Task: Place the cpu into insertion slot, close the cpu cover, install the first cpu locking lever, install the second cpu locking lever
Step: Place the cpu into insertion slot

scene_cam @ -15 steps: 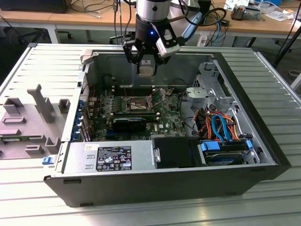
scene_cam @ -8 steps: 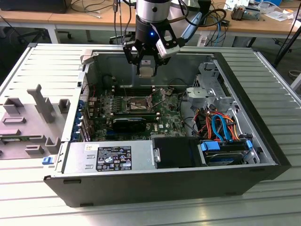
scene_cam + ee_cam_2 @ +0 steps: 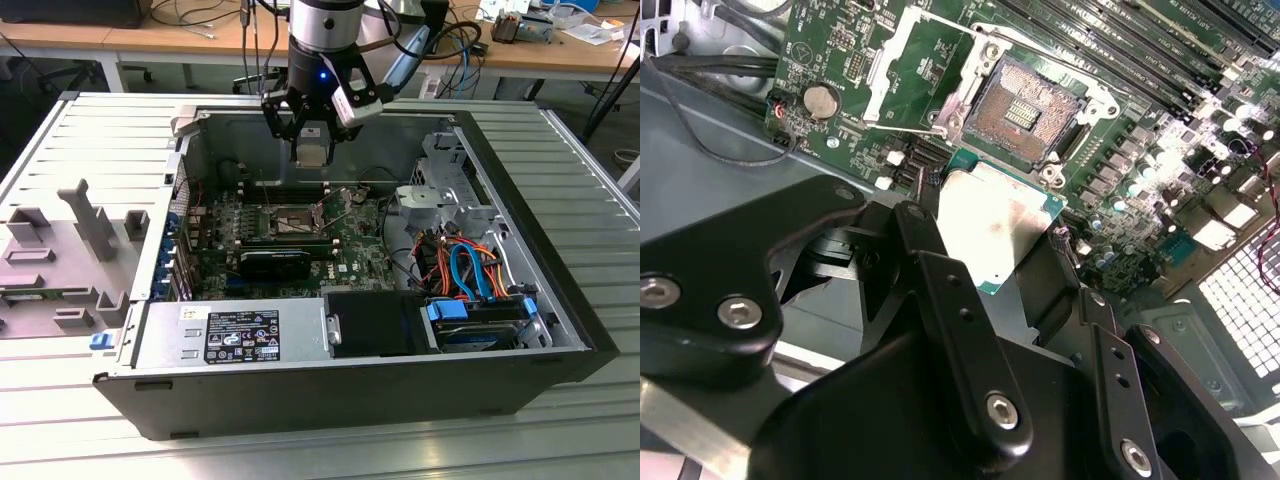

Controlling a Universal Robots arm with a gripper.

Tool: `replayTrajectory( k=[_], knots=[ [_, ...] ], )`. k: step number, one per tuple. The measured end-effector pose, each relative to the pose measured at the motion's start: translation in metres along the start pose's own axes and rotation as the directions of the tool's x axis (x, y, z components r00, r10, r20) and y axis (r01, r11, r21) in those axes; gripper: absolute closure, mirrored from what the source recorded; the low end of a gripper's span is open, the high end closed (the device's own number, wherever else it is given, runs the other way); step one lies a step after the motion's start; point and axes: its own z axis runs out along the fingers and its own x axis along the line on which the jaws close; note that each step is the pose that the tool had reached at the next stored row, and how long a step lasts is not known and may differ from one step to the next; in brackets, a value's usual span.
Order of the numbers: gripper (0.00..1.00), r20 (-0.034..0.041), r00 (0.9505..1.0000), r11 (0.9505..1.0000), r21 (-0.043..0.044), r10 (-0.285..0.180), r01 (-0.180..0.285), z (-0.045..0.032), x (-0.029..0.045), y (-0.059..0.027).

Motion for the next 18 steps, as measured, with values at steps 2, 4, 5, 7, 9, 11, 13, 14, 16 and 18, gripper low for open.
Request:
replayTrajectory(
  k=[2,4,5,7,9,11,13,14,16,18],
  knots=[
    [0.45,0.0001,1.0,1.0,0.0,0.0,0.0,0.0003,0.0,-0.0006],
    [0.45,0.0,1.0,1.0,-0.0001,0.0,0.0,0.0006,0.0,-0.0011],
    [0.45,0.0,1.0,1.0,0.0,0.0,0.0,0.0007,0.0,-0.0013],
    [0.45,0.0,1.0,1.0,0.0001,0.0,0.0,0.0009,-0.0001,-0.0016],
    [0.45,0.0,1.0,1.0,0.0002,0.0,0.0,0.0011,0.0,-0.0018],
    [0.45,0.0,1.0,1.0,0.0001,0.0,0.0,0.0015,-0.0001,-0.0021],
    [0.45,0.0,1.0,1.0,0.0002,0.0,0.0,0.0018,-0.0001,-0.0023],
    [0.45,0.0,1.0,1.0,0.0001,0.0,0.0,0.002,-0.0001,-0.0024],
    [0.45,-0.0001,1.0,1.0,0.0001,0.0,0.0,0.0023,-0.0001,-0.0026],
    [0.45,0.0,1.0,1.0,0.0001,0.0,0.0,0.0027,-0.0001,-0.0029]
  ],
)
